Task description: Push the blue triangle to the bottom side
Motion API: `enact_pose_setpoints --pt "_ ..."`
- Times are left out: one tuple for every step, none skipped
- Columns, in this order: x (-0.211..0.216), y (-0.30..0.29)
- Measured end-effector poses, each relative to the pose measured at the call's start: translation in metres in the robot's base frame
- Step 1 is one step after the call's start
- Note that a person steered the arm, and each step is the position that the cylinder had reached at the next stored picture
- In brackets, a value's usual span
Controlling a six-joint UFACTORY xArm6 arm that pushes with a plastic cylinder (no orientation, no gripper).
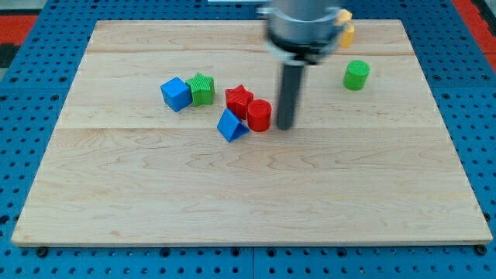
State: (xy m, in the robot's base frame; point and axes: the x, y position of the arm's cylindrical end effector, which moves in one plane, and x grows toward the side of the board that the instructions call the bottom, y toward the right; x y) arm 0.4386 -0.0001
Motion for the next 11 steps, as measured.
enact_pose_setpoints --pt "-0.015 -0.032" --pt "0.037 0.007" --pt "0.058 -0.077" --pt "0.005 -0.088" --pt "-0.004 -0.022" --pt "0.023 -0.065" --pt "0.053 -0.101" --pt "0.074 -0.039" --pt "0.061 -0.037" --pt "0.038 -0.04" --pt "0.077 -0.127"
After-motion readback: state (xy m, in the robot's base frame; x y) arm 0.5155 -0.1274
